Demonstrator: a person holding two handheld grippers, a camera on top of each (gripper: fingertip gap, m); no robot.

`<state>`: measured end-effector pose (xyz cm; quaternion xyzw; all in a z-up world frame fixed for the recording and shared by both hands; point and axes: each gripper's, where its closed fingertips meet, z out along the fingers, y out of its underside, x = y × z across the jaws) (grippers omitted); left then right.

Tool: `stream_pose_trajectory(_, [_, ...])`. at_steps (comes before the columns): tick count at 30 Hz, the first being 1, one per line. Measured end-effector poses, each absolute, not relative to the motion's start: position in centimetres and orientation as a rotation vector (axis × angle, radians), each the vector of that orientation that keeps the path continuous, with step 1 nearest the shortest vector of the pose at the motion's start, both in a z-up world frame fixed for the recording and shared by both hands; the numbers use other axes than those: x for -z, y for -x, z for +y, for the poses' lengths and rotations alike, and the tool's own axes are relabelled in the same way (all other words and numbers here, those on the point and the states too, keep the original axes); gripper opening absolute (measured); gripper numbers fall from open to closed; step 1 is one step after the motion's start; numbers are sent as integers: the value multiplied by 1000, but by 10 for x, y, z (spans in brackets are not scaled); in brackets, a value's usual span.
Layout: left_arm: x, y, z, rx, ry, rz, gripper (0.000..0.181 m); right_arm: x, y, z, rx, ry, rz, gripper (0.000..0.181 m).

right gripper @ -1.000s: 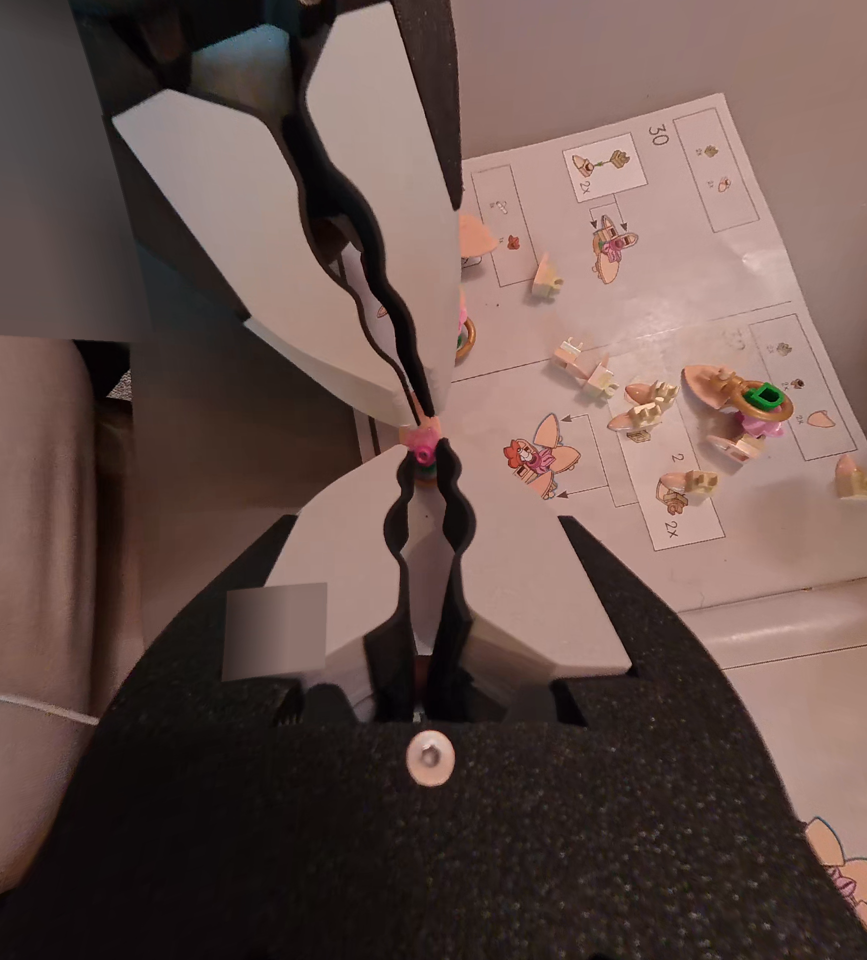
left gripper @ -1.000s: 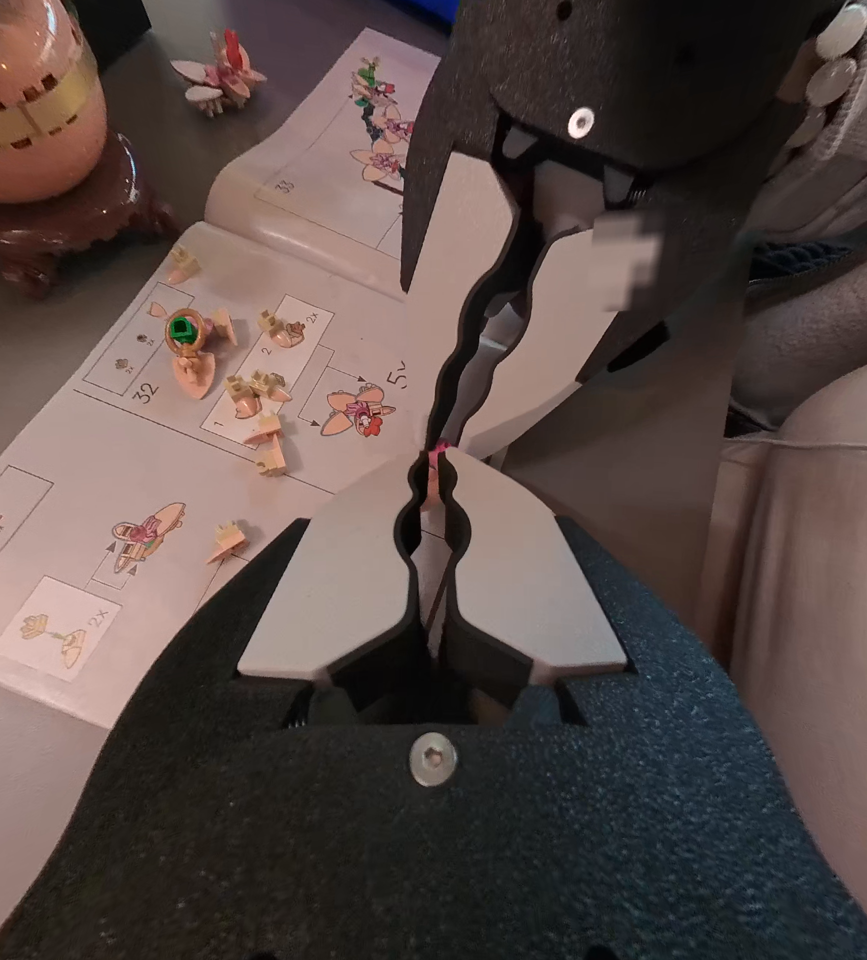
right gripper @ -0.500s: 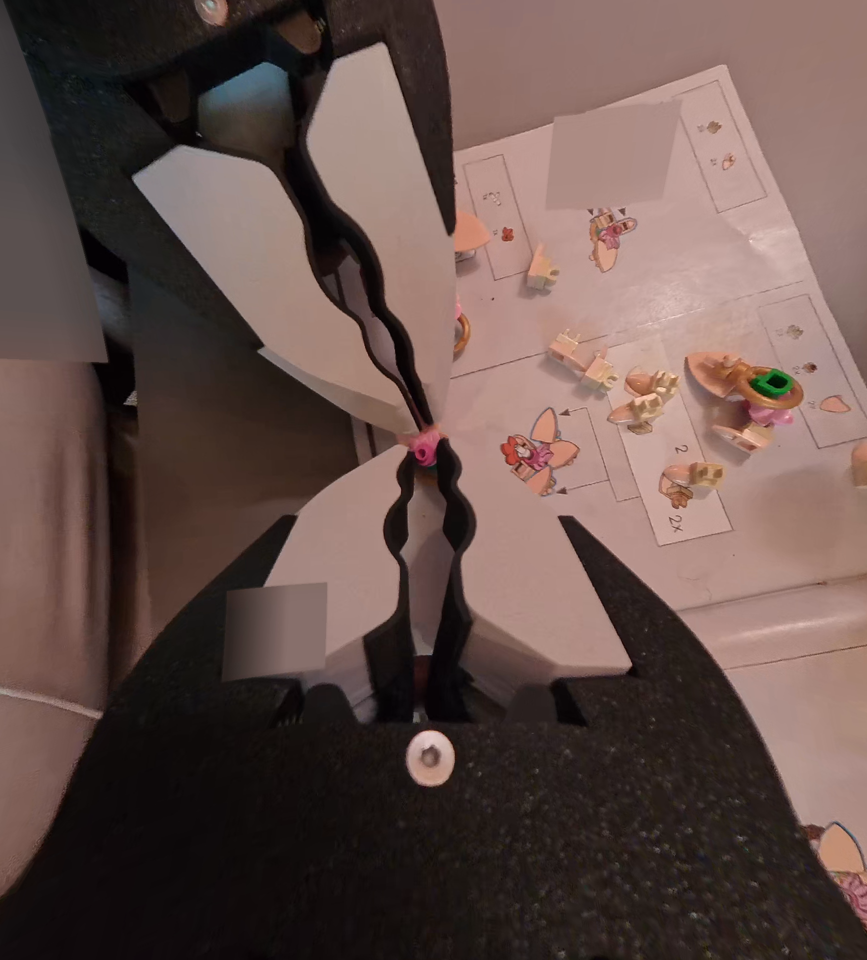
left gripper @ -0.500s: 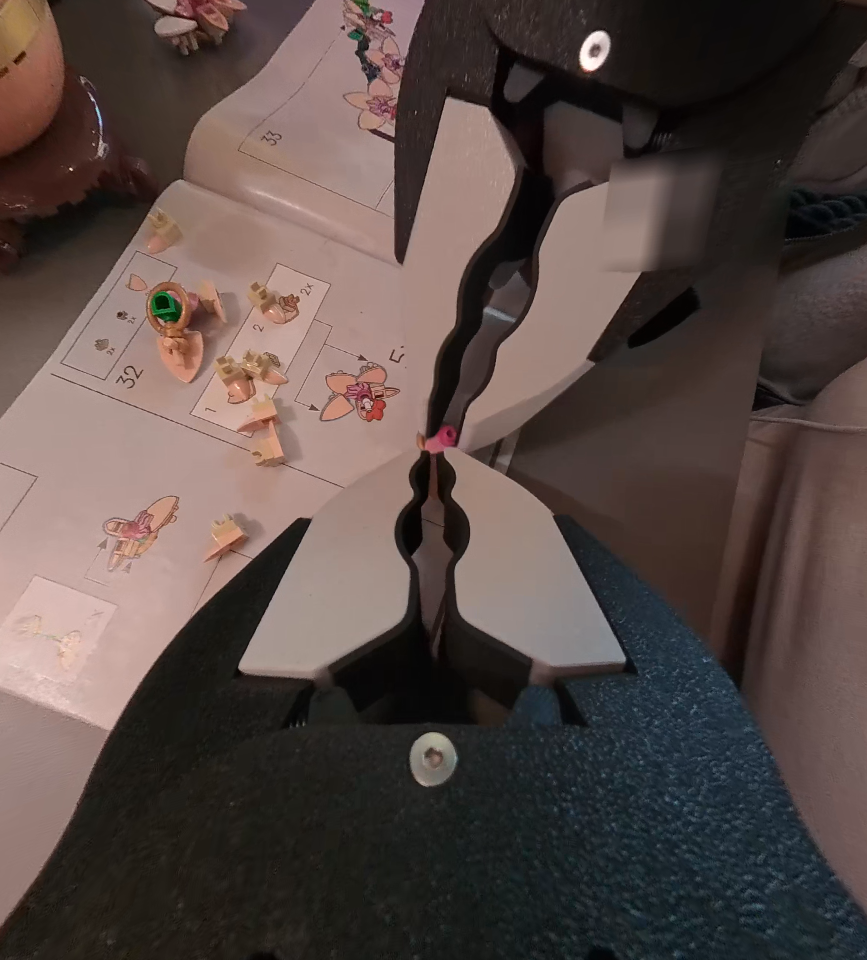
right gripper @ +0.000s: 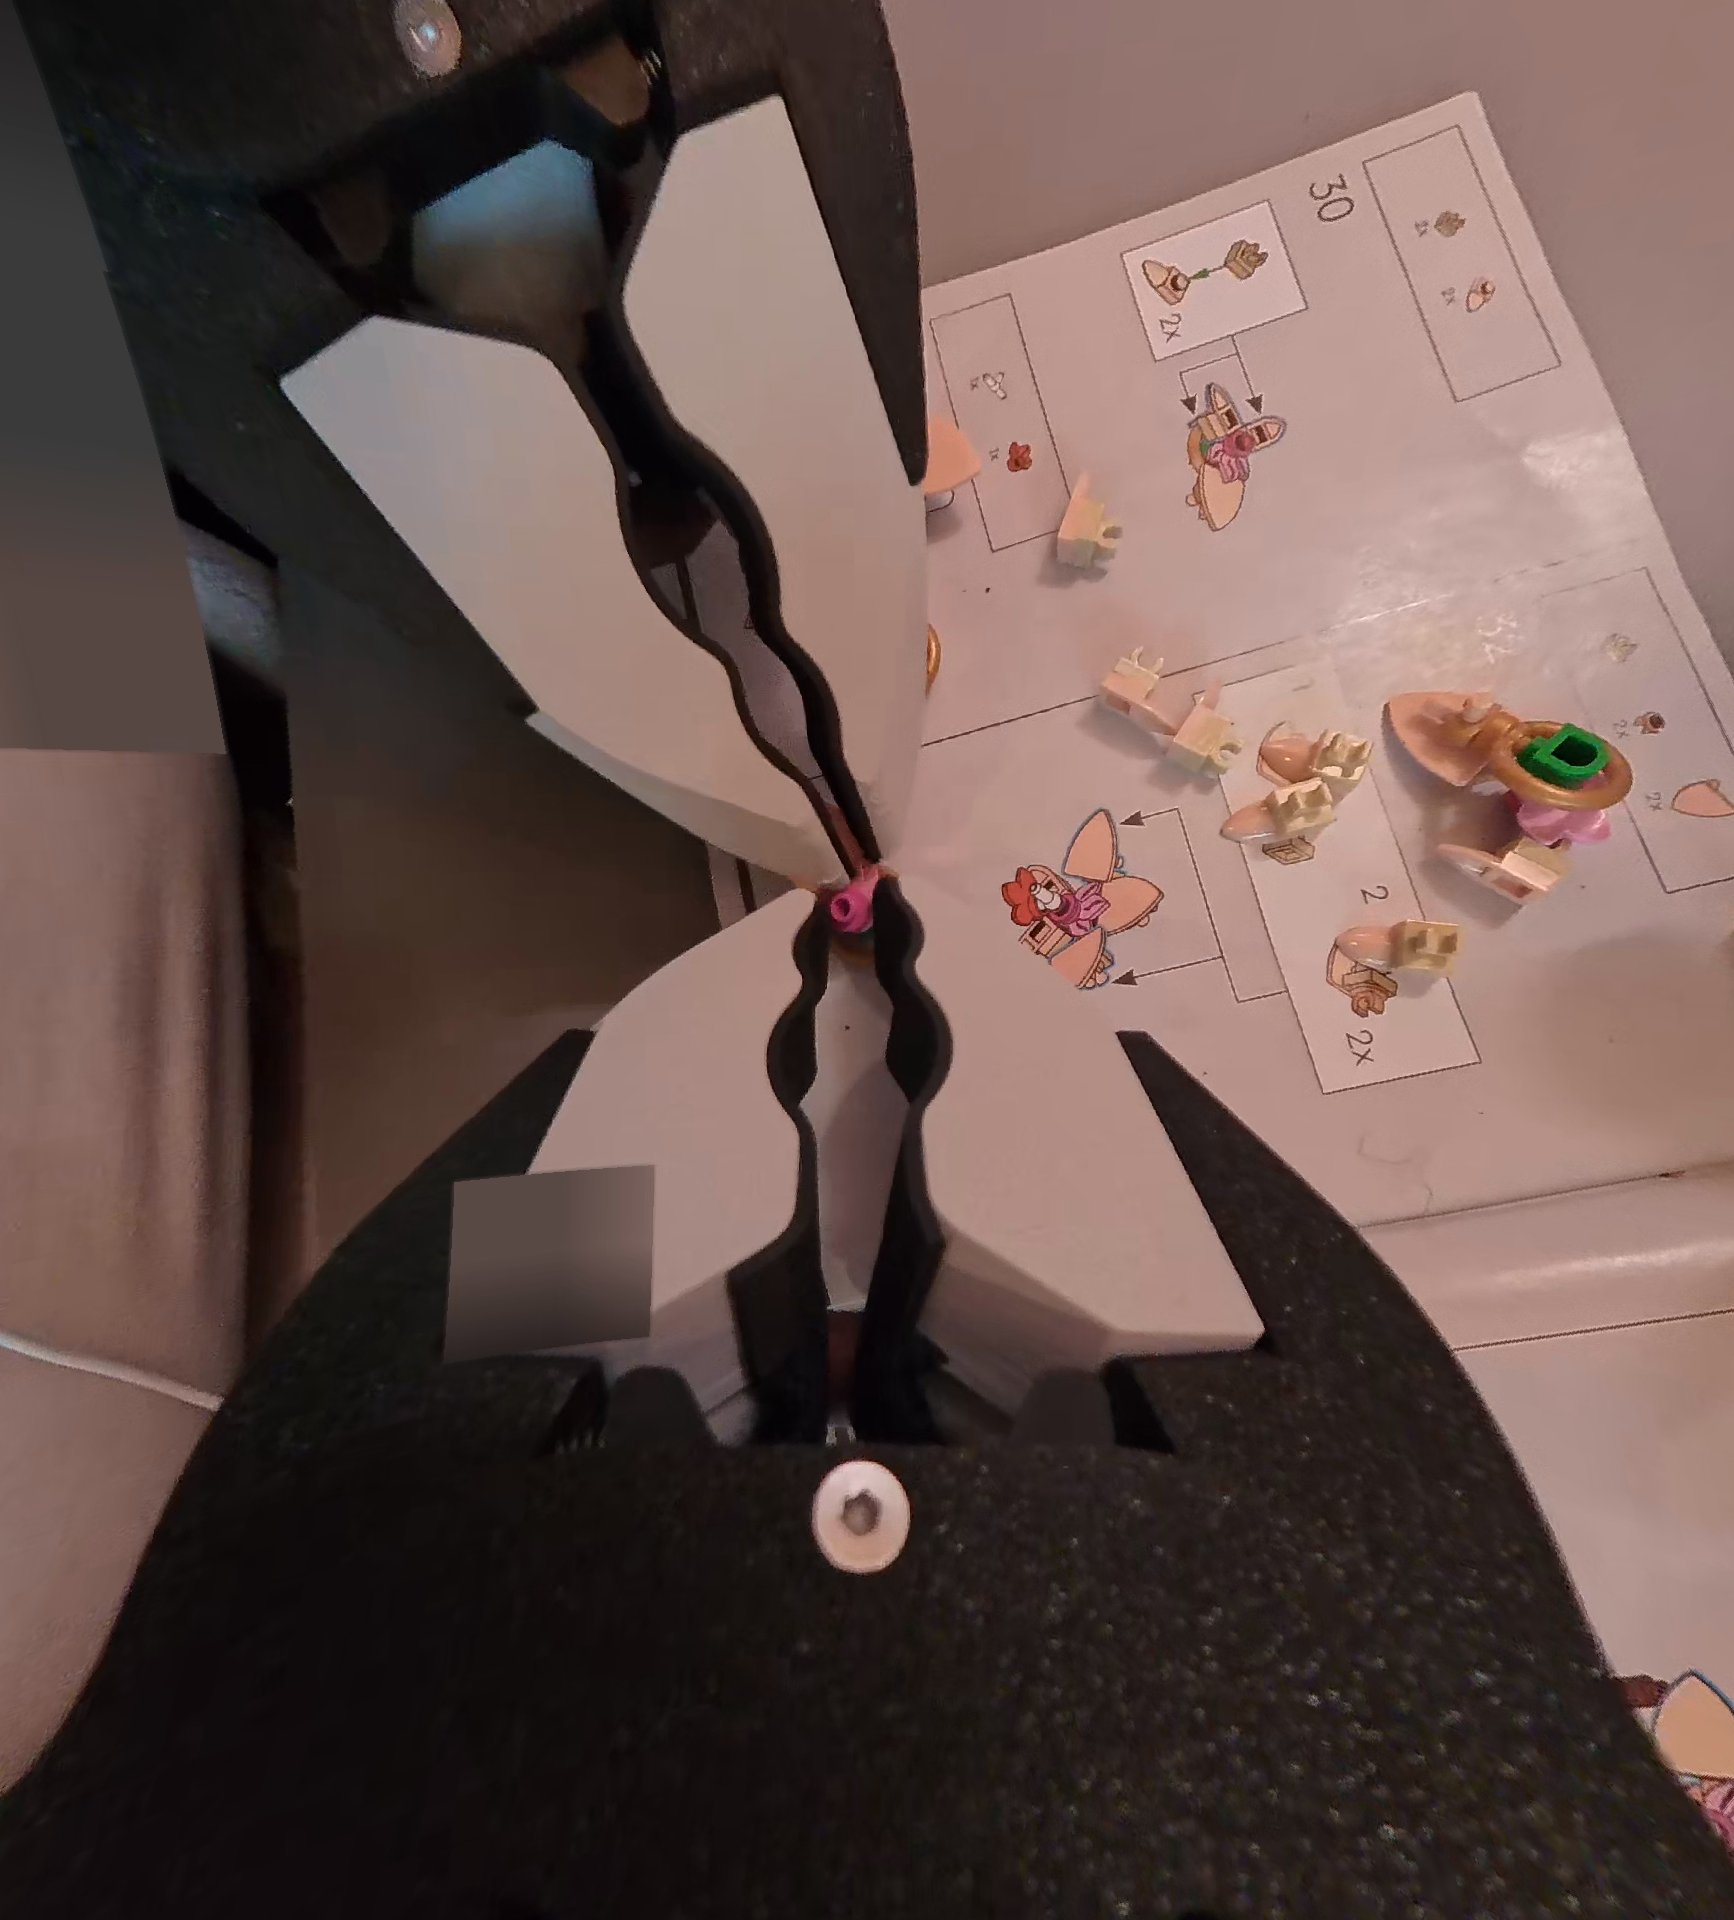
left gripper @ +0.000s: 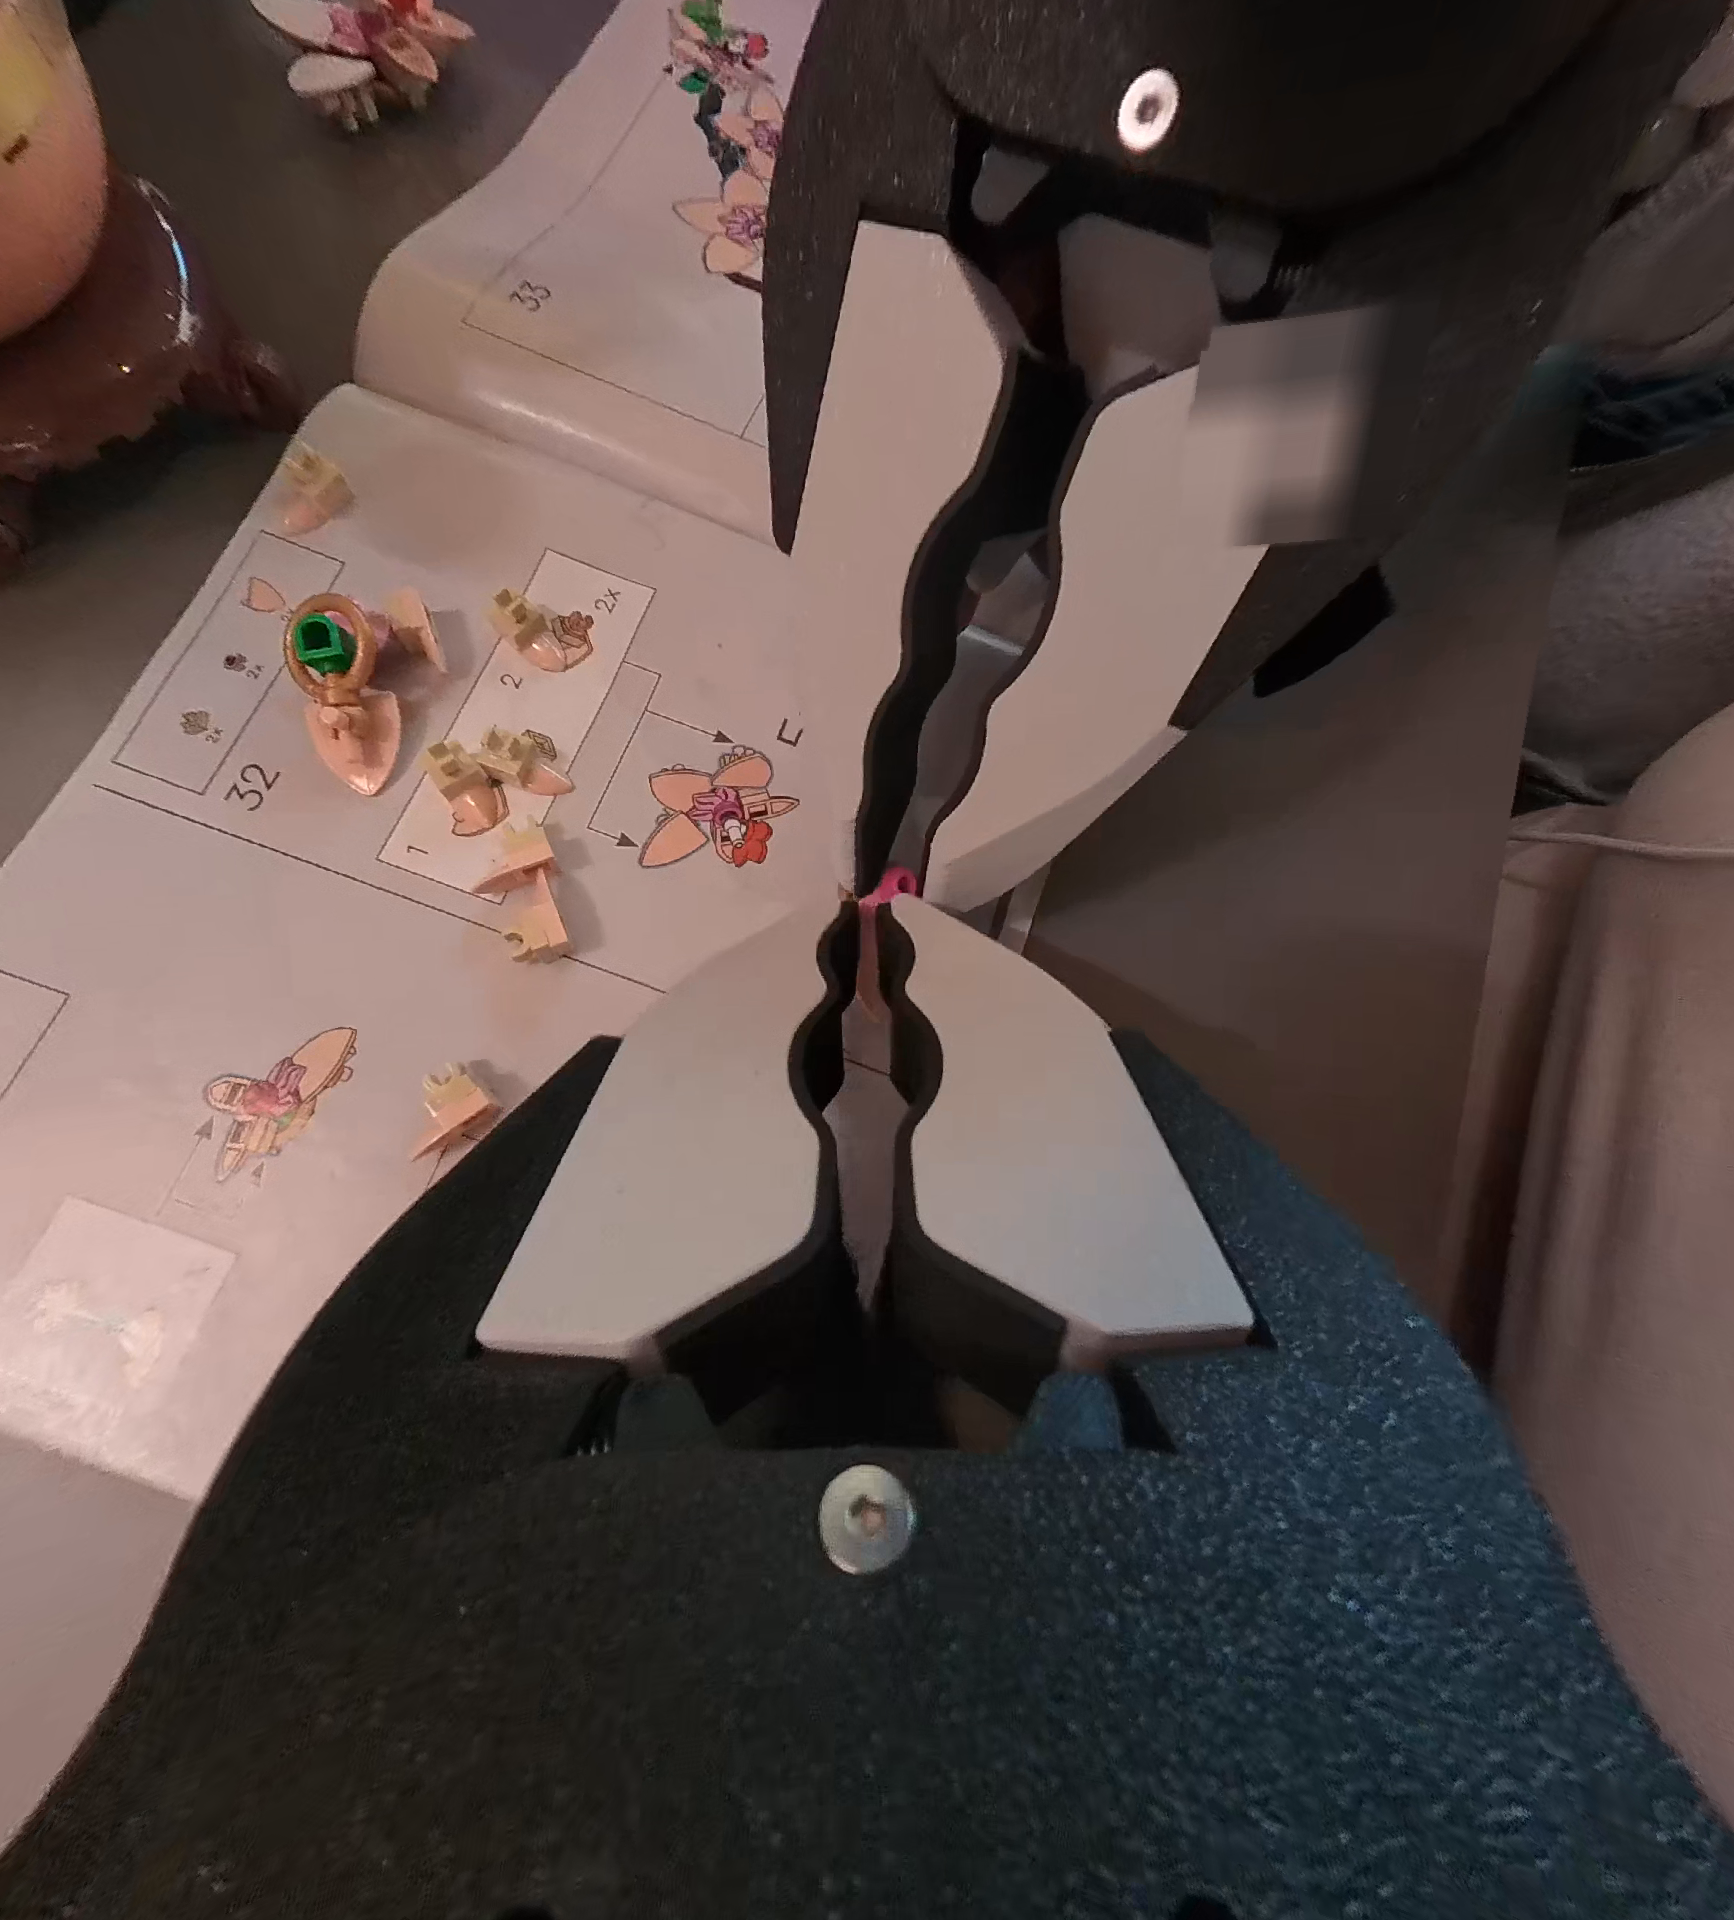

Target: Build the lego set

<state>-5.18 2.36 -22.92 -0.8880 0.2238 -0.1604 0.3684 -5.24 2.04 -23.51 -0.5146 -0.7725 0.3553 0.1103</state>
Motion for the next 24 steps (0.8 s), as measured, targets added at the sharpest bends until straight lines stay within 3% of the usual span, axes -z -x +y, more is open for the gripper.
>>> stream_pose_trajectory(10, [229,53,24,419,2292,569,2,233,51,21,-1093,1487,-2263,14])
stream_pose_trajectory(24, [230,52,23,422,2296,577,2,231,53,21,-1042,1348,-2272,6])
